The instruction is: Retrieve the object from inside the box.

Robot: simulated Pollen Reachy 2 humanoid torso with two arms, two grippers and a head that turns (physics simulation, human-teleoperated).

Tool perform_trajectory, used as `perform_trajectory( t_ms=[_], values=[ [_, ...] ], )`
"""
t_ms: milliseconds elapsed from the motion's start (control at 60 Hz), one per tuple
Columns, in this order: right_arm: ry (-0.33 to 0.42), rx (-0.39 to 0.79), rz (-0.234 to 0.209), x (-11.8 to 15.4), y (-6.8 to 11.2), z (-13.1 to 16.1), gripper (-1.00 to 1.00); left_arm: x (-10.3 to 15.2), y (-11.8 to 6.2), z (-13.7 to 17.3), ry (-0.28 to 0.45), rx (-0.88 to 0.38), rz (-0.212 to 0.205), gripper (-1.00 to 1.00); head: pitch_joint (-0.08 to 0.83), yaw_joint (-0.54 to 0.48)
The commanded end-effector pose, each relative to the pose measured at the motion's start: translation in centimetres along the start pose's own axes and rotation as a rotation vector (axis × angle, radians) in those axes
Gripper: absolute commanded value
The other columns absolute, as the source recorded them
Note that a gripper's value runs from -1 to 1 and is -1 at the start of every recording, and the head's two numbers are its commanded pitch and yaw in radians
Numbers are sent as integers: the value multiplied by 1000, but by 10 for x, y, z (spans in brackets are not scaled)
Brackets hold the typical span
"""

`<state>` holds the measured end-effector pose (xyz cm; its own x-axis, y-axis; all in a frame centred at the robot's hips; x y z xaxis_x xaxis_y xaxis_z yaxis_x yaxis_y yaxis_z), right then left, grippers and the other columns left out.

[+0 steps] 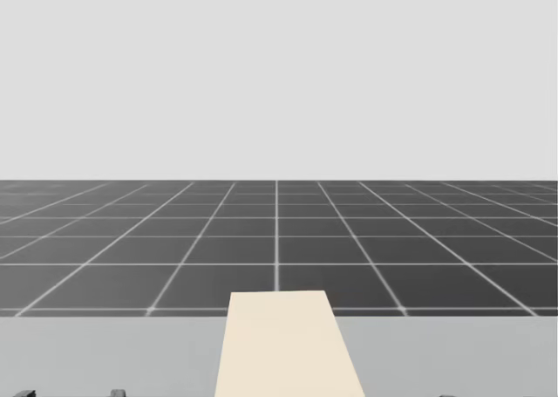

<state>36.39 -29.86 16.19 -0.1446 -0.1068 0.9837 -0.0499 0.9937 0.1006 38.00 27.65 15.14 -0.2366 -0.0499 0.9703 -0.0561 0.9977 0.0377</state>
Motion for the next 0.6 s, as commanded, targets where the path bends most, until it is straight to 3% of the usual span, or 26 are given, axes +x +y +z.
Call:
perform_trajectory(
  t_ms=[17,150,267,300,433,450,500,600],
  values=[
    [5,-12,11,0,0,2,-1000,0,0,-1,3,-1,-3,-1000,-6,-5],
    [17,-6,28,0,-3,1,-1000,-3,0,-2,37,-16,-7,-1000,-4,-4],
    [53,60,27,-3,-6,1,-1000,-12,-4,-2,121,-91,-26,-1000,-2,-3],
    [57,96,25,-4,-6,2,-1000,-15,-7,-1,163,-147,-32,-1000,0,-3],
    [65,259,26,-9,3,9,-1000,-16,-18,7,200,-297,-20,-1000,3,-5],
    [66,328,14,-10,6,11,-1000,-16,-22,10,208,-356,-21,-1000,5,-6],
    [74,369,1,-10,10,14,-1000,-16,-25,14,233,-427,-20,-1000,6,-7],
    [70,500,9,-8,24,23,-1000,-14,-35,28,226,-597,-61,-1000,7,-7]
  ],
)
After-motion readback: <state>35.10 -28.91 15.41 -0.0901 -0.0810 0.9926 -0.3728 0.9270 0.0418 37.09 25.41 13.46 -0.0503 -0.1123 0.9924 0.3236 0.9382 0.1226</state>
